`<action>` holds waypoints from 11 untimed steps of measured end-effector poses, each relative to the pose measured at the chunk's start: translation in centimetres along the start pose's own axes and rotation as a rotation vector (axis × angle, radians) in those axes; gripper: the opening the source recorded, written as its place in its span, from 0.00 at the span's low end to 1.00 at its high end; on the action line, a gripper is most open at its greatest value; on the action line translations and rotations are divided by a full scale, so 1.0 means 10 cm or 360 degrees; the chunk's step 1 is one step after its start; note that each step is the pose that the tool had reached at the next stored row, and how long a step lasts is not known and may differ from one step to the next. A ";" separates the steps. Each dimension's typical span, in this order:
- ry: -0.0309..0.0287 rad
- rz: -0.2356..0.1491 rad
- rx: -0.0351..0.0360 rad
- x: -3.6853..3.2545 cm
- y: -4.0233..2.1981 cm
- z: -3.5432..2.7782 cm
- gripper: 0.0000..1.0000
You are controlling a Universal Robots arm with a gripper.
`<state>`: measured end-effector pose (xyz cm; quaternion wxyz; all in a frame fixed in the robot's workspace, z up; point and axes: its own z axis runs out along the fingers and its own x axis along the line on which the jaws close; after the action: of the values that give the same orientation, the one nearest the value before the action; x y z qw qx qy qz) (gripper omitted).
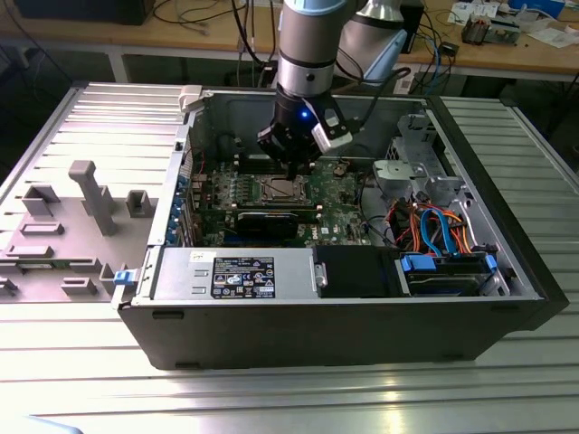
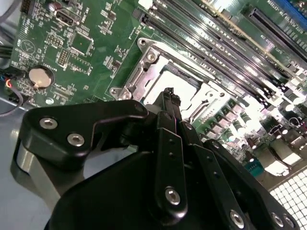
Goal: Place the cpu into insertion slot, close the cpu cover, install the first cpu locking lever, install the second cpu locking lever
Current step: 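Install the second cpu locking lever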
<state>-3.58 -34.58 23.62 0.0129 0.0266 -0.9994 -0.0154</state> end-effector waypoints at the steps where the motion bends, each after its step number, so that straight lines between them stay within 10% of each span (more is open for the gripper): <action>1: 0.00001 0.0000 0.0000 0.001 -0.010 -0.006 0.11; 5: 0.00001 0.0000 -0.0001 0.006 -0.019 -0.137 0.11; 11: -0.00012 0.0000 0.0000 0.035 -0.144 -0.142 0.11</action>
<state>-3.82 -36.09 25.00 0.0125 0.0266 -0.9994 -0.0155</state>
